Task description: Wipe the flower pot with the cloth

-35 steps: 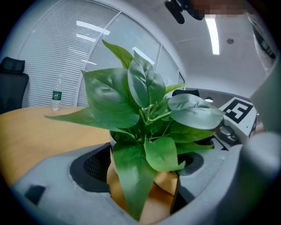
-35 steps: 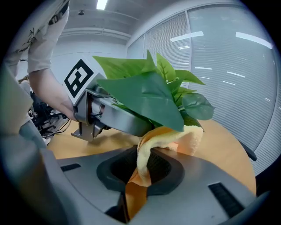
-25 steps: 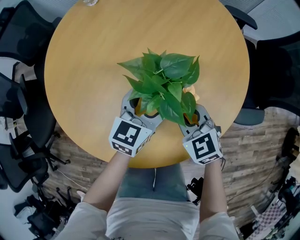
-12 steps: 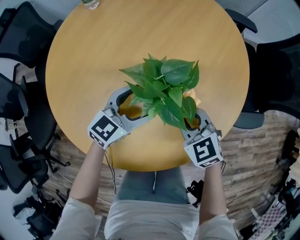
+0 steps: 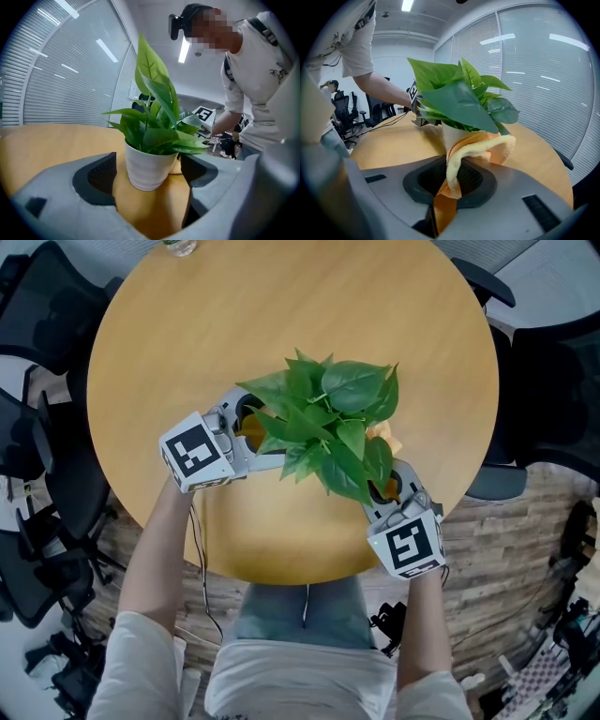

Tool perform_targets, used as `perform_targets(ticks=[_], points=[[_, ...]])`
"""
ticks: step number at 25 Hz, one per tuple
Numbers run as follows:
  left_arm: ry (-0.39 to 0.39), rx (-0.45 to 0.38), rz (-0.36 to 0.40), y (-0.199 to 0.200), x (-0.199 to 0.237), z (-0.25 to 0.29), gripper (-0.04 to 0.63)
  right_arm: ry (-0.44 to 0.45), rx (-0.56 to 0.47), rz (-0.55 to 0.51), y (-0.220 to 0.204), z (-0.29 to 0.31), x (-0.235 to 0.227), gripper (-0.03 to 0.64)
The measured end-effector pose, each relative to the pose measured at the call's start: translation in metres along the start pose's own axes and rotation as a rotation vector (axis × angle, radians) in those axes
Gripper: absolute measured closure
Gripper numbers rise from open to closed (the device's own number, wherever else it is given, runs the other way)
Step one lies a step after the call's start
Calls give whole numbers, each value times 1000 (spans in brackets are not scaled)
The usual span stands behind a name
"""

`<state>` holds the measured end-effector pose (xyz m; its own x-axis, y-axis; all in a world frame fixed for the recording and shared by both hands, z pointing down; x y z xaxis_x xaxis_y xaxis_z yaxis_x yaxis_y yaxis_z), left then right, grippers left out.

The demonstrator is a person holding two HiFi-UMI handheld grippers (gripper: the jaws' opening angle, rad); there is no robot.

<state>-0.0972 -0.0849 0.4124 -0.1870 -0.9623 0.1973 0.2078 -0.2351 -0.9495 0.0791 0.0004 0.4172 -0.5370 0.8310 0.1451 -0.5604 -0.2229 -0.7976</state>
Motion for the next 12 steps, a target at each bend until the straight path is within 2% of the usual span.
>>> perform_targets(ticks=[7,12], points=[[-133,4,9,7,2,18,169,4,1,3,1,1,-2,565],[-143,-27,-24,7,4,22,169,0,0,-7,1,0,-4,565]])
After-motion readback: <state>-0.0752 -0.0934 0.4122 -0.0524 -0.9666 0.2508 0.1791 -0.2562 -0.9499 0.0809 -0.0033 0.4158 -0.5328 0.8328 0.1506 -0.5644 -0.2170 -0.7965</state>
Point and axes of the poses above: the fingertips, and each gripper's own axes: z forward along the fingers, x to its left, y out of its top, the point moved 7 cm from there along -z, backward along the fingers, and after that the axes turned 3 degrees about -z, right-handed, at the moved point
